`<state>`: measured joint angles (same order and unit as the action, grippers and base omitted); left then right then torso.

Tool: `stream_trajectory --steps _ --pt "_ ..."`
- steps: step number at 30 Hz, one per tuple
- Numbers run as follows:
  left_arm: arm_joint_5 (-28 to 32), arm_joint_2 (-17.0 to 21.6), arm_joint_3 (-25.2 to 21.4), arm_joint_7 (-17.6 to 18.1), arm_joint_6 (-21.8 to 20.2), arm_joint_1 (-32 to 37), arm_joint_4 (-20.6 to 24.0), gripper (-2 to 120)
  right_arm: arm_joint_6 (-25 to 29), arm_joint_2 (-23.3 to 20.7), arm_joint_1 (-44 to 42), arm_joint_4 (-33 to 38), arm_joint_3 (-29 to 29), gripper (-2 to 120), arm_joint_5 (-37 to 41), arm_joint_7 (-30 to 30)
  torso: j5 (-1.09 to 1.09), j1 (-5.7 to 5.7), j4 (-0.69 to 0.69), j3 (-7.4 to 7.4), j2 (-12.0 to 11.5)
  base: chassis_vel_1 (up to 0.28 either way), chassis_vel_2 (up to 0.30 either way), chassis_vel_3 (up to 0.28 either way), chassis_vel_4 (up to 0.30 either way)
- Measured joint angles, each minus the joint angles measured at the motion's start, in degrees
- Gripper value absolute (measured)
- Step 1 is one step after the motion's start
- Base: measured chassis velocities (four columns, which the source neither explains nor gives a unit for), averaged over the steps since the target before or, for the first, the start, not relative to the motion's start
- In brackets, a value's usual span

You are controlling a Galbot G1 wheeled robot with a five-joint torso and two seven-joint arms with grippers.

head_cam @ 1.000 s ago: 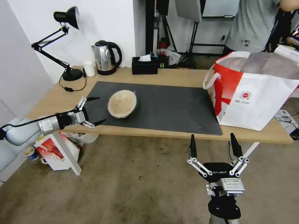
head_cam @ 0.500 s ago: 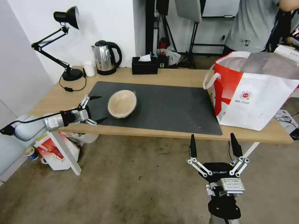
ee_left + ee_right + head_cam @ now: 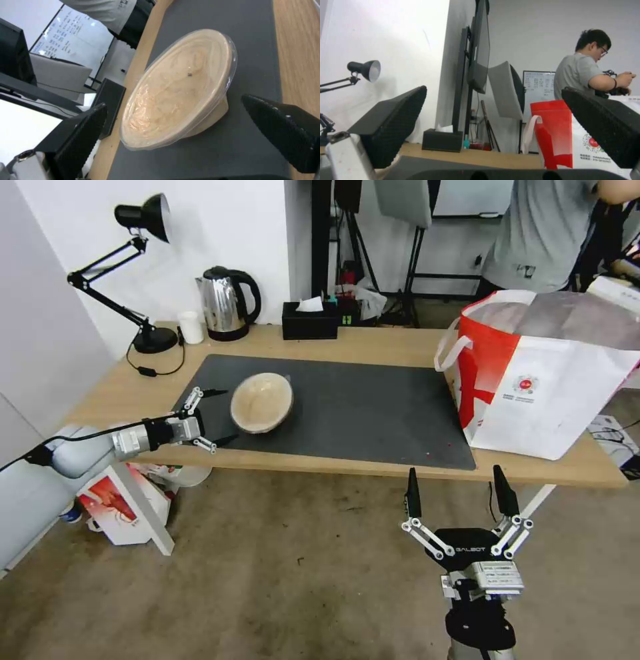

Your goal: Pick up the trash from the table and place it into the takeout bag.

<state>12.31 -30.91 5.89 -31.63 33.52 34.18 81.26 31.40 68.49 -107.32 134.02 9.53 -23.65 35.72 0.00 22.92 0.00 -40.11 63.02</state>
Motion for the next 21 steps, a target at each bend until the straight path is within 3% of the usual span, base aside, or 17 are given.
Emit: stream_trajectory --steps 21 --pt "-2.3 -4.4 3.4 -1.6 1.3 -5.9 -6.0 100 0.0 0.0 0.0 0.0 0.0 100 0.0 0.0 0.00 -0.01 0.00 0.00 0.0 0.000 0.000 0.000 0.000"
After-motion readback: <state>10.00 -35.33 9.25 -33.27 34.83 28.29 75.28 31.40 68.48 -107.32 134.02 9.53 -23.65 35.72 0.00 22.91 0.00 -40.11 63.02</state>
